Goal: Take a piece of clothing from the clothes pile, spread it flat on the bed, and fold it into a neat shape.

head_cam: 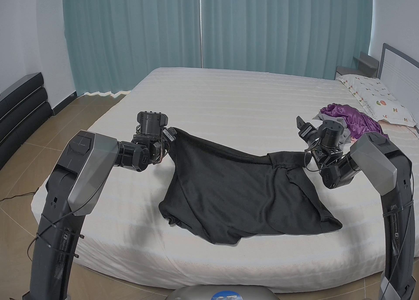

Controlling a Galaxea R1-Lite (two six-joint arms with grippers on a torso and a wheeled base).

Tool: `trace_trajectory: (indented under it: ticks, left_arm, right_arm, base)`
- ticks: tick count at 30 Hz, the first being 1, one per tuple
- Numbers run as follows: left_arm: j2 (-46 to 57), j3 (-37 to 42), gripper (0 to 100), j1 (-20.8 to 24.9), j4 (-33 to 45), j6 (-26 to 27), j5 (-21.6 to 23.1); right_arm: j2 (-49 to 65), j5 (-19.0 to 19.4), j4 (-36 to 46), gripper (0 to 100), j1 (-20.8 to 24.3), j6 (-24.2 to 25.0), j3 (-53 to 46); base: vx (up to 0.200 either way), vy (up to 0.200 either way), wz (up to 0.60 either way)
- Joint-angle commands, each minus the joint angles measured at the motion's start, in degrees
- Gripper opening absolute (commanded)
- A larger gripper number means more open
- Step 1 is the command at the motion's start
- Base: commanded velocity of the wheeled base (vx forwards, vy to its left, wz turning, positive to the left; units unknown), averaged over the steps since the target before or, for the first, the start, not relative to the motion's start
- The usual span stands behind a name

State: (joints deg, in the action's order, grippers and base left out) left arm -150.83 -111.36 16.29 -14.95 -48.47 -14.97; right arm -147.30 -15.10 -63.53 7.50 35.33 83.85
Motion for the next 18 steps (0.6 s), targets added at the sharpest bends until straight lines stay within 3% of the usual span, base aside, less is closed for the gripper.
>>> trace_trajectory:
  ticks: [1, 6, 10, 18]
  left_arm:
    - [4.85, 4.13, 100, -0.99, 4.84, 1.18, 2.14]
    - [6.96, 5.63, 100, -1.61, 10.55, 1.01, 6.18]
    - [11.35, 9.06, 100, -3.02, 10.99, 0.13, 13.21]
    - [13.72, 9.14, 100, -4.86, 9.50, -3.65, 12.25]
  right_arm:
    - [6.59, 4.21, -0.11, 100, -0.47, 0.44, -10.28]
    - [10.19, 8.60, -0.11, 100, -0.47, 0.79, -16.87]
    - [14.41, 12.73, -0.20, 100, -0.55, 0.97, -23.91]
    - [18.80, 14.40, -1.69, 100, -0.55, 4.75, -29.79]
  base:
    - [0.000, 0.000, 0.00]
    - [0.000, 0.000, 0.00]
    - [0.000, 0.000, 0.00]
    - [0.000, 0.000, 0.00]
